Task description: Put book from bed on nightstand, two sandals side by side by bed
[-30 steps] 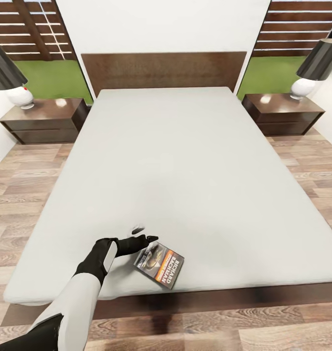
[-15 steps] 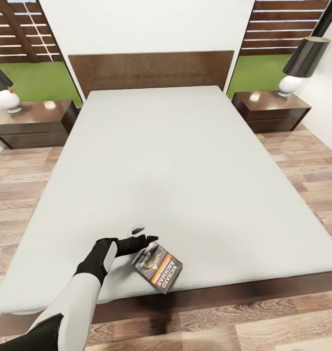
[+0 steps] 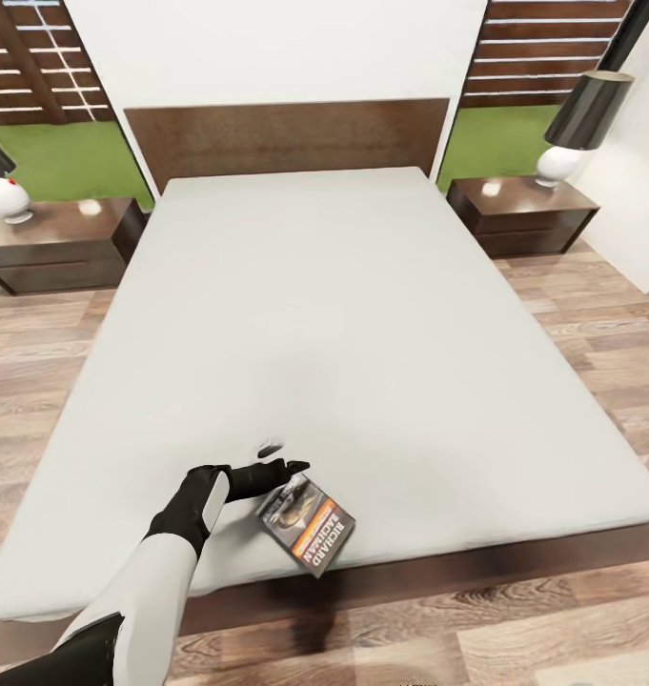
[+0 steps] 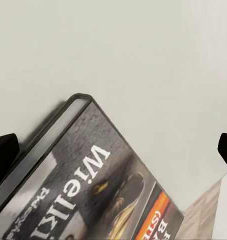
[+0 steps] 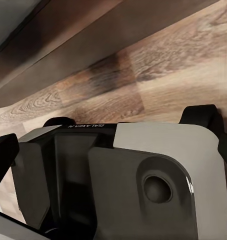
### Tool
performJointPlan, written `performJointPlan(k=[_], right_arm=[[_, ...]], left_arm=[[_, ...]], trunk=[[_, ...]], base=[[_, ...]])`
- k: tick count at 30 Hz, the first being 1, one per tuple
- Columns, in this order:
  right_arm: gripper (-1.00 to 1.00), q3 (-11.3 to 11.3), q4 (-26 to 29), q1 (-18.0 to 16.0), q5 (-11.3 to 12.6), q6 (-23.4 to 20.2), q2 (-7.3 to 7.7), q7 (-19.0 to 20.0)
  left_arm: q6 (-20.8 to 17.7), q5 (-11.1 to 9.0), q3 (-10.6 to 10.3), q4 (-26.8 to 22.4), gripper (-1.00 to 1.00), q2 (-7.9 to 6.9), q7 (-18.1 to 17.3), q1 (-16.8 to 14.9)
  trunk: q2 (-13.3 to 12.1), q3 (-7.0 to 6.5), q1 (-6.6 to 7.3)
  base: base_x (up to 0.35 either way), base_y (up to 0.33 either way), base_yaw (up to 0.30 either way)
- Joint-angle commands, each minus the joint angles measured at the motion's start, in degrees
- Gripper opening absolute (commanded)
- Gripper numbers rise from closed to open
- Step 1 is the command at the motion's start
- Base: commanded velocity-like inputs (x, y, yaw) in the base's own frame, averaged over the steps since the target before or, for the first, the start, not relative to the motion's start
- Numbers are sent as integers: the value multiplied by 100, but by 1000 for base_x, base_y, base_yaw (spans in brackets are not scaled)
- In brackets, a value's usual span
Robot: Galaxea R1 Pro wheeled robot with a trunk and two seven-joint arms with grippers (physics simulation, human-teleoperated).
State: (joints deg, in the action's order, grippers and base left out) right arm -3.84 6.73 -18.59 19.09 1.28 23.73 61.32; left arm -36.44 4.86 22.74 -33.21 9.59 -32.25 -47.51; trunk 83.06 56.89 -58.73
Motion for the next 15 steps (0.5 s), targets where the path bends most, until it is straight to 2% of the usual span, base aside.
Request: performJointPlan(k=[1, 10, 15], right_arm=[[100, -38, -5, -4, -37, 13, 0, 20], [100, -38, -5, -4, -37, 21, 0, 21], [100, -38, -5, -4, -37, 22, 0, 21]], left_arm=[[-39, 51, 47, -10, 100, 8, -44, -4], [-39, 51, 47, -10, 100, 8, -44, -4], [-39, 51, 47, -10, 100, 8, -44, -4]], trunk=[[2, 3, 0], [2, 3, 0], [2, 3, 0]], base=[[0, 0, -158], [0, 0, -36], [-186, 0, -1]])
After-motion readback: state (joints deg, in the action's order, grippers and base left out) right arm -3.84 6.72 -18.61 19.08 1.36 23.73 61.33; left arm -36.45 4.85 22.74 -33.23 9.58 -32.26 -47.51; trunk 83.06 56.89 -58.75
